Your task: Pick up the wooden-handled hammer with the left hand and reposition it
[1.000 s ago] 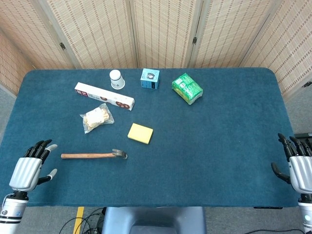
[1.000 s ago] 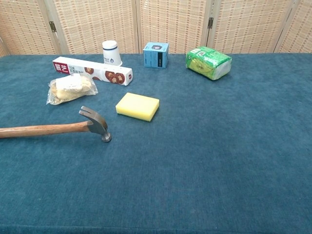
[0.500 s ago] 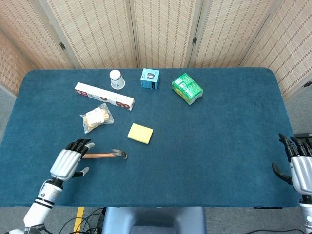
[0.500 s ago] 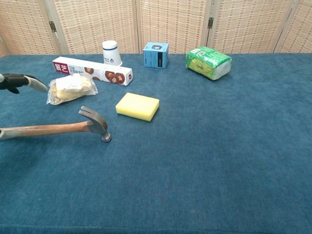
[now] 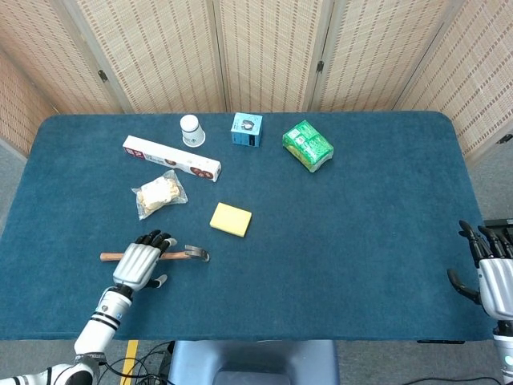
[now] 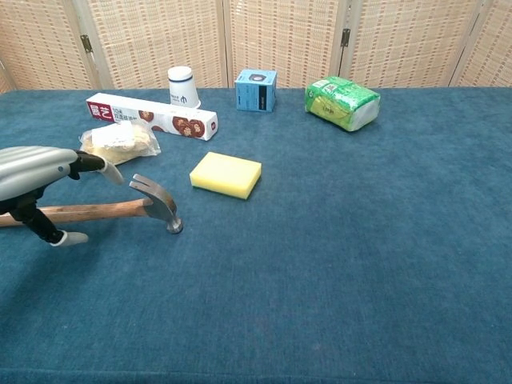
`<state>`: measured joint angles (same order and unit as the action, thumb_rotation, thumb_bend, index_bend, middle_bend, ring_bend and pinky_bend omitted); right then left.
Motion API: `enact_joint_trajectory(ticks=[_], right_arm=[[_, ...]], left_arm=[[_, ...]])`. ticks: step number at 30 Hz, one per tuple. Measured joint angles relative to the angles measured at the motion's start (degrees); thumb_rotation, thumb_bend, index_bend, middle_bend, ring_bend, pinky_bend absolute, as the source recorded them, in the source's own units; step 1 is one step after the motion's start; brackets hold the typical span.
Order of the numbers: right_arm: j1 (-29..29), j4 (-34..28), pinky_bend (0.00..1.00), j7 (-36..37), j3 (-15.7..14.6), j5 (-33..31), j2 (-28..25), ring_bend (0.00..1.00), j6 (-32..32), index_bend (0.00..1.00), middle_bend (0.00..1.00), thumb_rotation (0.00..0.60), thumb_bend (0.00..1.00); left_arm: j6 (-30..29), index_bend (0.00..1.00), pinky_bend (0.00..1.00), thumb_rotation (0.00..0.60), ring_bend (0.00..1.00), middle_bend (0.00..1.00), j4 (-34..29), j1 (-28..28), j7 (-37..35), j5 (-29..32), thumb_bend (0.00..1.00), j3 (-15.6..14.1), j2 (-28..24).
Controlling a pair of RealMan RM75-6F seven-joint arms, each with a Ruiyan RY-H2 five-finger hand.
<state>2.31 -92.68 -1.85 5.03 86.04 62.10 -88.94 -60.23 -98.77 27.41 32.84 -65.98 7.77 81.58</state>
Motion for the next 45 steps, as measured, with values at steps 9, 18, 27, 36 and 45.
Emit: enact_joint_trajectory(ticks=[9,18,27,36,45], right_arm=[[-0.2,0.8,0.18,0.8,-0.1,0.0,0.4,0.13,0.0,0.05,0.26,0.6,0.21],[-0.3,1.5,0.18,1.5,-0.1,-0.2,0.7,0.13,0.1,0.06,0.27,0.6,0.21],[-0.1,1.8,0.18,1.7,0.0,-0.3,0.8,0.13,0.6,0.06,0.27,0.6,0.21],[0.3,2.1,0.18,1.8,0.1,-0.4,1.0,0.13,1.0,0.06,0.27,0.6,0.21],[0.6,1.7,0.18,1.5,0.2,-0.3,1.1,0.13,1.3,0.08,0.28,0.6,0.21]], left_arm=[[0.6,0.29,0.24,0.6,0.13,0.27,1.0,2.6,1.1,4.0,0.34,-0.1,2.2],[0.4,0.31,0.24,0.6,0.13,0.3,1.8,3.9,0.7,5.1,0.44,-0.8,2.6],[0.6,0.32,0.24,0.6,0.13,0.31,1.9,4.7,0.5,6.3,0.53,-1.8,2.4],[0.4,0.37,0.23,0.6,0.16,0.36,4.0,5.2,-1.1,6.5,0.55,-2.3,3.4],[0.3,0.42,0.23,0.6,0.2,0.42,5.8,5.6,-2.7,6.5,0.57,-2.4,4.1]])
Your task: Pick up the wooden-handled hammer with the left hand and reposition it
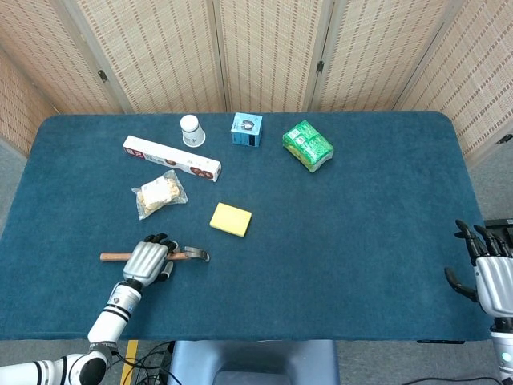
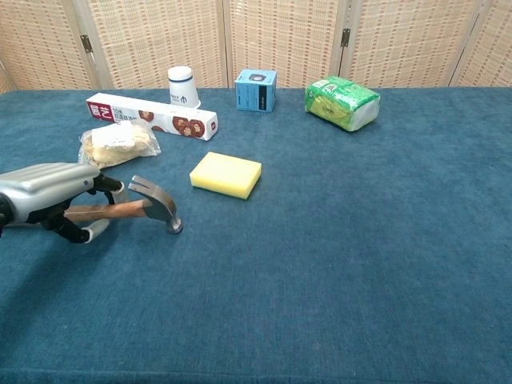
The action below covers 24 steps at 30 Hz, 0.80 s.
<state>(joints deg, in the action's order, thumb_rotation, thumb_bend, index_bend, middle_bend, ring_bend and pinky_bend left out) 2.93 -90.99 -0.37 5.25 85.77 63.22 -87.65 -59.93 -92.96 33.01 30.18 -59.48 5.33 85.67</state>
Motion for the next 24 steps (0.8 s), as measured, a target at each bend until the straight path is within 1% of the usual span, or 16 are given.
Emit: enact_joint_trajectory(ticks=[6,13,18,20,22,24], right_arm=[[0.0,-0.4,0.18,-0.2,-0.1,0.0,0.0,0.13,0.0,0.09,0.29,0.6,0.21],[-0.4,-0.7,0.18,-0.1,-0.2,0.2,-0.2,0.13,-0.6,0.1,0.29,0.6,0.21],[-0.5,-0.7,0.18,0.1,-0.3,0.6,-0.2,0.14,-0.9,0.1,0.3,0.6,0.21],[-0.5,-0.8,0.18,0.0,-0.3,0.7,-0.2,0.14,-1.1,0.11,0.3,0.6,0.2],[-0.5,-0.9,0.18,0.0,-0.2,0.8,-0.3,0.14,-1.2,0.11,0.3,0.6,0.2],[-0.5,-0.9,0.18,0.0,-0.2,0.9,-0.3,0.14,-1.3,0.11,0.31,0.6,0.2]], left_arm=[[0.2,0.48,0.23,0.6,0.25,0.48,1.1,0.2,-0.9,0.5,0.58,0.1,0.4],[0.3,0.6,0.24,0.6,0.42,0.64,3.7,0.1,-5.0,-0.4,0.64,0.5,1.0],[0.8,0.67,0.35,0.6,0.52,0.72,5.4,-0.1,-10.3,-2.9,0.67,1.0,0.7],[0.9,0.7,0.45,0.6,0.56,0.75,5.9,-0.2,-13.6,-4.4,0.68,1.3,0.3],[0.9,0.72,0.58,0.6,0.59,0.78,6.4,-0.3,-17.1,-6.2,0.69,1.6,-0.1],[0.9,0.73,0.65,0.6,0.61,0.79,6.9,-0.3,-21.7,-8.5,0.69,1.9,-0.6]])
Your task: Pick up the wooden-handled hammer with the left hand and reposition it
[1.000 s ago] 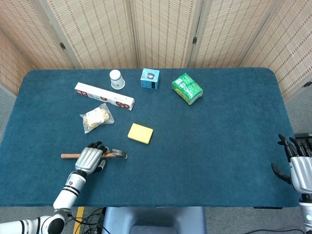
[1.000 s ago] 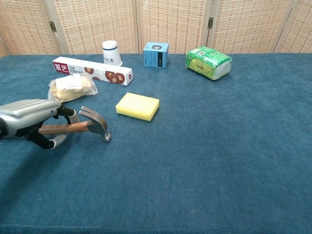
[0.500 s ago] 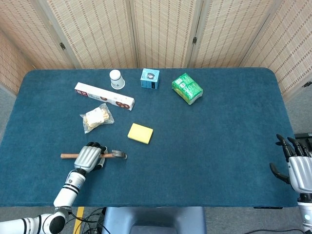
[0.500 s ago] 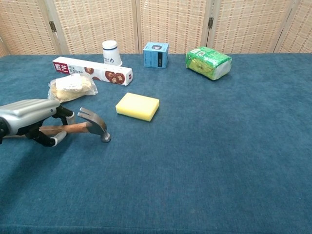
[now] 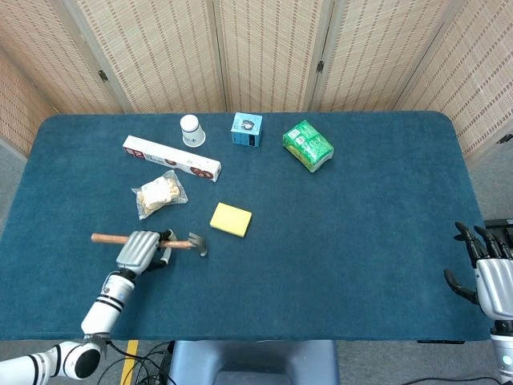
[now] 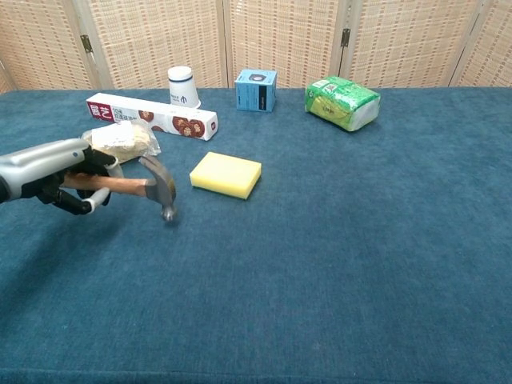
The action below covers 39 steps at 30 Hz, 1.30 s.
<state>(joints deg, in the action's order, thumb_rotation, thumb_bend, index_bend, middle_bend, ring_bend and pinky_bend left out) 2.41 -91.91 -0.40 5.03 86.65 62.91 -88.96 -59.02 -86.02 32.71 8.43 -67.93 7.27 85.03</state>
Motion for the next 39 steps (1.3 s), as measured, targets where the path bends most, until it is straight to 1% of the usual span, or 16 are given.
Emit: enact_joint_trajectory(ticks=[4,5,11,15,17,20,24,28,31,39], right_arm=[[0.1,-0.1,0.18,-0.1,-0.1,0.3,0.1,0.15,0.1,0.12,0.31,0.6,0.2],[0.1,-0.1,0.18,-0.2,-0.1,0.3,0.1,0.15,0.0,0.12,0.31,0.6,0.2],[0.0,-0.3,0.18,-0.5,-0.2,0.3,0.2,0.15,0.0,0.12,0.31,0.6,0.2],[0.0,-0.7,0.18,-0.9,-0.1,0.4,0.0,0.15,-0.2,0.12,0.31,0.6,0.2],[-0.1,-0.9,0.18,-1.2,-0.1,0.4,-0.3,0.15,-0.5,0.12,0.32,0.6,0.2],[-0.3,-1.4,0.18,-1.7,0.2,0.5,-0.8,0.15,-1.1,0.12,0.32,0.6,0.2],[-0.6,-1.8,0.18,-1.9,0.2,0.2,-1.0,0.15,-1.3,0.12,0.32,0.6,0.2],[-0.8,-1.7,0.18,-1.8,0.1,-0.2,-0.9,0.15,-1.3,0.12,0.32,0.6,0.2],[-0.9,-1.5,0.18,-1.8,0.1,-0.5,-0.8,0.15,-1.3,0.12,0.32,0.6,0.2],[-1.1,-1.4,0.18,-1.7,0.2,-0.7,-0.7,0.16,-1.3,0.13,0.32,0.6,0.2]], left_arm=[[0.3,0.75,0.78,0.6,0.64,0.82,1.3,0.3,-9.6,-4.6,0.69,0.6,-1.3],[0.5,0.75,0.8,0.6,0.64,0.82,1.7,0.5,-12.6,-6.0,0.69,0.8,-1.8],[0.4,0.76,0.81,0.6,0.65,0.82,4.2,2.4,-26.6,-14.0,0.69,1.6,-3.8],[-0.3,0.76,0.81,0.6,0.65,0.82,6.7,4.8,-32.0,-19.0,0.69,2.0,-4.2],[-0.8,0.76,0.81,0.6,0.65,0.82,8.5,6.3,-32.9,-21.1,0.69,2.1,-3.9],[-1.4,0.76,0.81,0.6,0.64,0.82,11.1,8.0,-33.2,-22.5,0.69,2.3,-2.5],[-1.2,0.76,0.81,0.6,0.64,0.82,15.0,10.0,-32.8,-23.1,0.69,2.4,-0.1],[0.3,0.76,0.81,0.6,0.64,0.82,19.5,12.1,-31.1,-23.2,0.69,2.2,2.1],[2.2,0.76,0.81,0.6,0.64,0.82,22.7,13.5,-29.4,-22.5,0.69,2.1,3.8],[7.8,0.76,0.81,0.6,0.64,0.82,29.2,15.3,-26.5,-17.1,0.69,2.2,8.2]])
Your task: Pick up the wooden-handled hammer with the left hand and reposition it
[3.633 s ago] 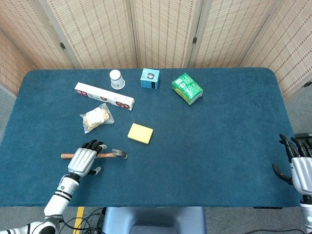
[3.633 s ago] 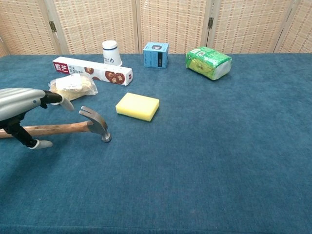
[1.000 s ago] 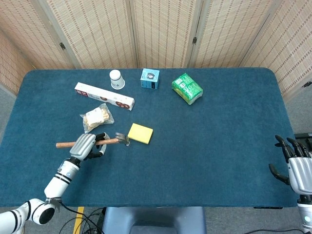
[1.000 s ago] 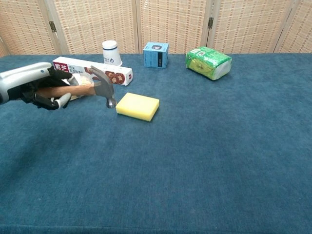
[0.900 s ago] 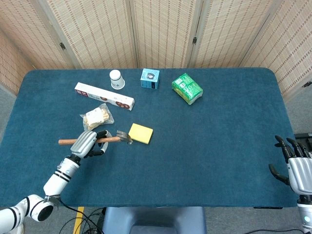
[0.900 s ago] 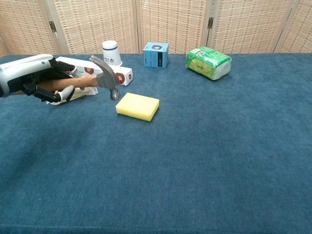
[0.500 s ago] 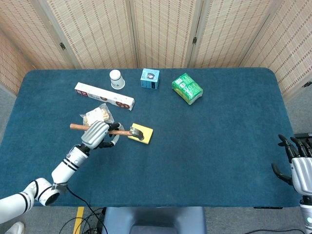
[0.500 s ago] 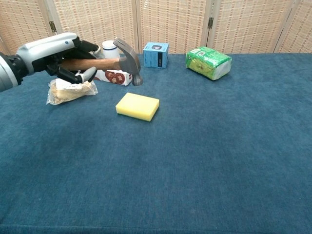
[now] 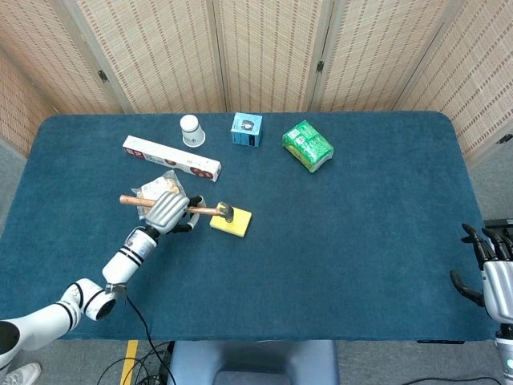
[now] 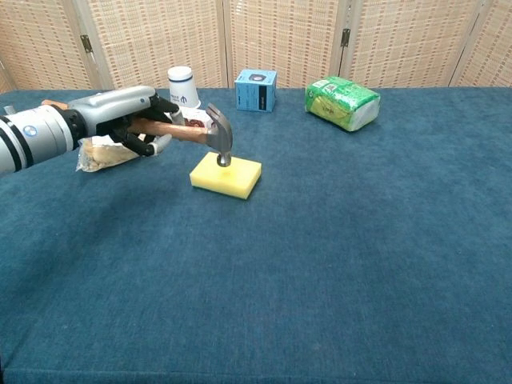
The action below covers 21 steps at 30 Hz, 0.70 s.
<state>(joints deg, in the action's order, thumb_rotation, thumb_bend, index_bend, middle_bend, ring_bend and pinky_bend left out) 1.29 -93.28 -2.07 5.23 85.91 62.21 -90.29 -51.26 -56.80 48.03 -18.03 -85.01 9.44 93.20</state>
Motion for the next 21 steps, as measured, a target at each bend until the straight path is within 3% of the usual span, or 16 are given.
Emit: enact_joint_trajectory(ticks=[7,21], right_arm=[[-0.1,0.0,0.18,0.2,0.0,0.1,0.0,0.16,-0.3,0.13,0.32,0.6,0.2],[-0.2,0.6,0.18,0.7,0.1,0.5,0.4,0.16,-0.4,0.13,0.32,0.6,0.2]], left_arm=[[2.4,0.76,0.81,0.6,0.64,0.82,2.7,0.3,2.9,2.3,0.69,-0.8,2.1],[-2.1,0.76,0.81,0.6,0.64,0.82,-4.3,-0.7,-3.2,2.6,0.69,0.5,-2.2]])
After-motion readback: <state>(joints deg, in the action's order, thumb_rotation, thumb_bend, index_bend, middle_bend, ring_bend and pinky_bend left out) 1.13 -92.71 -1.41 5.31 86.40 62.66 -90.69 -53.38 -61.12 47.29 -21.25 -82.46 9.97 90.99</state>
